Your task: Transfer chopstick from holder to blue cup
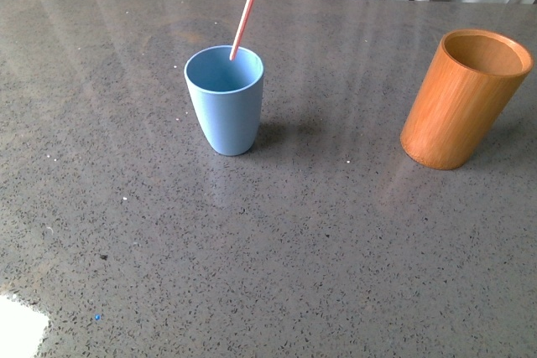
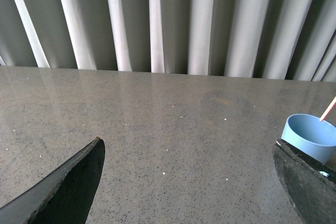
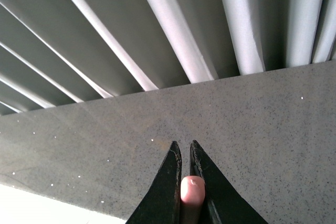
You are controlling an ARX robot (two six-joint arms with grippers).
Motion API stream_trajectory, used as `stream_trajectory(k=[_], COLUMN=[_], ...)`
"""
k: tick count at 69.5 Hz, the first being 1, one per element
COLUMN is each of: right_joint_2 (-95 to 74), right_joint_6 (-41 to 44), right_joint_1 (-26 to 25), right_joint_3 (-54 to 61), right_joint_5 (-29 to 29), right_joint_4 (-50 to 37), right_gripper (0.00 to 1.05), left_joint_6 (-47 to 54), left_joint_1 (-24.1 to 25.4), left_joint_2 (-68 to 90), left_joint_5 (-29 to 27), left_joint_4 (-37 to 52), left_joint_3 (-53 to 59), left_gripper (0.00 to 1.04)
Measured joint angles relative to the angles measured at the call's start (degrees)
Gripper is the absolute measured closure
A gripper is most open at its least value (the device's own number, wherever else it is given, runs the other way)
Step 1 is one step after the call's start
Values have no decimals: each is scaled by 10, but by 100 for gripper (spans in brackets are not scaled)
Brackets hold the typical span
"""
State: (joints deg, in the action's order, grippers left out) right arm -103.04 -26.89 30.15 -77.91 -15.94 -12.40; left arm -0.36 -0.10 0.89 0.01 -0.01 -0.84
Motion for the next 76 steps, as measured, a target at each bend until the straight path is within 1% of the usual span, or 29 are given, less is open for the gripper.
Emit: stream_trajectory(k=[26, 53, 54, 55, 58, 76], right_joint_2=[-67, -70, -70, -70, -70, -50], right_joint_6=[30, 33, 33, 32, 32, 31], right_joint_1=[39, 53, 53, 53, 55, 54], right_joint_3=[-11, 23, 24, 26, 35, 71], right_joint_5=[-16, -23, -23, -23, -22, -16], right_joint_4=[-3, -7, -7, -8, -10, -16], right_gripper=[103, 102, 101, 97, 85, 37], left_joint_6=[0, 0, 0, 0, 0, 0], left_joint_1=[0, 0, 0, 0, 0, 0], left_joint_2=[0, 0, 0, 0, 0, 0], left_joint_5=[0, 0, 0, 0, 0, 0], left_joint_4=[0, 0, 0, 0, 0, 0], left_joint_3=[0, 0, 0, 0, 0, 0], left_gripper=[9, 9, 9, 9, 9, 9])
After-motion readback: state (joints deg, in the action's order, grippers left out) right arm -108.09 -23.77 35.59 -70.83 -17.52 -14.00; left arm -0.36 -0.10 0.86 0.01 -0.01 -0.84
